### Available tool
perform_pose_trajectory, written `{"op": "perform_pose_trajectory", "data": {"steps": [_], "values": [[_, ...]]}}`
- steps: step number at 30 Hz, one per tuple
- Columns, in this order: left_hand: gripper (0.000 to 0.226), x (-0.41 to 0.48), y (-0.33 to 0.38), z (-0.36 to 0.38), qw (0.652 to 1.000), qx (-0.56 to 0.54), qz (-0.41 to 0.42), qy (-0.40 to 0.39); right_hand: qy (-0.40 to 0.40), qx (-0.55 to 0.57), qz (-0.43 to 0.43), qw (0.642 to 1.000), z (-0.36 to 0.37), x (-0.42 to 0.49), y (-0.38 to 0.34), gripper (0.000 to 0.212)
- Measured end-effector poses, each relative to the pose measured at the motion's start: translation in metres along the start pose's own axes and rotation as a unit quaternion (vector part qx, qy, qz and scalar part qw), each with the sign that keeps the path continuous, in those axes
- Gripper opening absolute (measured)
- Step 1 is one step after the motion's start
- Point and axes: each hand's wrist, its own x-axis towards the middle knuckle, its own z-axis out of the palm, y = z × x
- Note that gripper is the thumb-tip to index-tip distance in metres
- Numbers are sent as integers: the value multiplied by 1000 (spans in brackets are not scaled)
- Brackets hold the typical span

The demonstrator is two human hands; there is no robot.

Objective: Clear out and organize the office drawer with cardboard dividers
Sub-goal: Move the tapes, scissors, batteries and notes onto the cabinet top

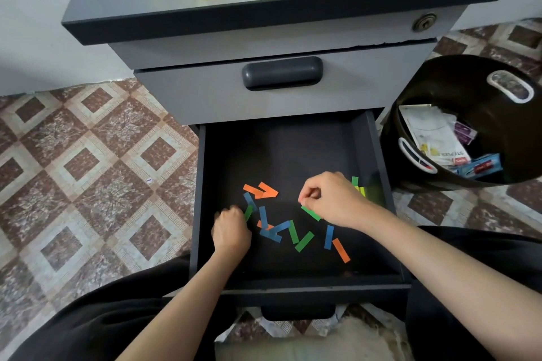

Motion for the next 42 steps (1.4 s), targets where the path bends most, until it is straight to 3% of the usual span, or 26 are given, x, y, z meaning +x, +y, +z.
{"op": "perform_pose_trajectory", "data": {"steps": [4, 7, 11, 15, 18, 21, 24, 27, 36, 42], "values": [[23, -5, 0, -5, 1000, -19, 1, -19, -1, -20, 5, 1000, 3, 1, 3, 11], [16, -10, 9, -23, 994, -108, 9, -33, 9, -36, 19, 999, 2, 2, 4, 10], [9, -21, 26, -54, 952, -291, 59, -73, 19, -52, 41, 998, 2, 3, 4, 11], [13, -37, 25, -71, 914, -382, 49, -131, 25, -54, 50, 997, 2, 4, 3, 14], [9, -43, 20, -76, 869, -461, 3, -179, 12, 18, 53, 998, 2, 3, -1, 14], [7, -42, 21, -81, 836, -514, -5, -194, -19, 190, 72, 979, -2, -2, -12, 18], [9, -41, 25, -83, 840, -505, 27, -197, -37, 293, 73, 953, -8, -6, -19, 20], [12, -41, 30, -81, 847, -487, 46, -209, -51, 286, 69, 954, -7, -6, -19, 6], [18, -40, 38, -75, 878, -424, 102, -198, -61, 236, 77, 967, -1, -4, -13, 15], [20, -39, 36, -79, 867, -462, 115, -149, -72, 263, 96, 957, -3, -5, -10, 13]]}}
